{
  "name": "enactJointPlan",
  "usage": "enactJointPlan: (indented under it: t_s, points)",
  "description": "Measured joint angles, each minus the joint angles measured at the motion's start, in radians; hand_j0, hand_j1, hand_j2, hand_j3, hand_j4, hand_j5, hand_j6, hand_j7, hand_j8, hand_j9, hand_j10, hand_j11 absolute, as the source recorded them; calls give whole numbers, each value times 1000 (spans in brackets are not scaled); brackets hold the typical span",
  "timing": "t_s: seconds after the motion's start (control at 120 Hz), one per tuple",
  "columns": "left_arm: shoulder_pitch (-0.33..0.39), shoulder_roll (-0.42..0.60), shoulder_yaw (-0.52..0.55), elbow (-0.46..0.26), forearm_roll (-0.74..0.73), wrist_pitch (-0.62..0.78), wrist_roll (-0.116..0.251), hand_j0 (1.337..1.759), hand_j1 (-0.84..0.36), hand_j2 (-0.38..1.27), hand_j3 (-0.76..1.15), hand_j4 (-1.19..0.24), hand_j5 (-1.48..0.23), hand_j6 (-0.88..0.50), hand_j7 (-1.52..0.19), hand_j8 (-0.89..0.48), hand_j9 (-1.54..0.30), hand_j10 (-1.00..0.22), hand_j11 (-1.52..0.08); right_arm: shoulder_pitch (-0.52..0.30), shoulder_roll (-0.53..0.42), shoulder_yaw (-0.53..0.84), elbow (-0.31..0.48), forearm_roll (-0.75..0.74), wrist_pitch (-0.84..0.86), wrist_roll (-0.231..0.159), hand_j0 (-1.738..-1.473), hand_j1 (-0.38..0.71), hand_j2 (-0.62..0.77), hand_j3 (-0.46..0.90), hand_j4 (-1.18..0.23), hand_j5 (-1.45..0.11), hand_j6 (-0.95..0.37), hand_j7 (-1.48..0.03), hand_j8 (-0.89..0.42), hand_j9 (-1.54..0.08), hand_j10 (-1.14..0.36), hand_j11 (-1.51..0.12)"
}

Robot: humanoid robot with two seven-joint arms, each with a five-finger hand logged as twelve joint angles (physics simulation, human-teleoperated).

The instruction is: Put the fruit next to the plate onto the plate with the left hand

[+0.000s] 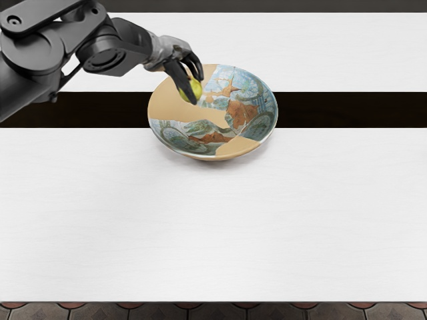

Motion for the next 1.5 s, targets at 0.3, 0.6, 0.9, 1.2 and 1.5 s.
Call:
enactJointPlan:
  t_s: [0.3, 0.6, 0.9, 1.2, 1.5]
  points:
    - [0, -31, -6, 1, -2, 92, 3, 1651, -226, 248, 0, -597, -903, -365, -857, -341, -847, -492, -860, 6, 0, -1, 0, 0, 0, -2, -1658, -349, 0, 0, 0, 0, -1, 0, 0, 0, 0, 0]
    - [0, -28, -16, -1, -7, 142, 2, 1656, 1, 94, 0, -318, -443, -265, -432, -260, -430, -294, -433, 9, 0, -1, 0, 0, 0, -3, -1658, -349, 0, 0, 0, 0, -1, 0, 0, 0, 0, 0]
    - [21, 87, -16, -88, -284, 134, 4, 1658, 243, 27, 0, -96, -130, -85, -128, -83, -127, -91, -128, 10, 0, -1, 0, 0, 0, -4, -1658, -349, 0, 0, 0, 0, -1, 0, 0, 0, 0, 0]
    - [75, 356, -15, -337, -721, -99, 4, 1658, 309, 8, 0, -35, -47, -33, -46, -32, -46, -34, -46, 11, 0, -1, 0, 1, -3, -5, -1658, -349, 0, 0, 0, 0, -1, 0, 0, 0, 0, 0]
    - [243, 619, -23, -601, -989, -232, -1, 1658, 325, 4, 0, -20, -27, -19, -27, -19, -27, -20, -27, 9, 0, -1, 0, 2, -5, -5, -1658, -349, 0, 0, 0, 0, -1, 0, 0, 0, 0, 0]
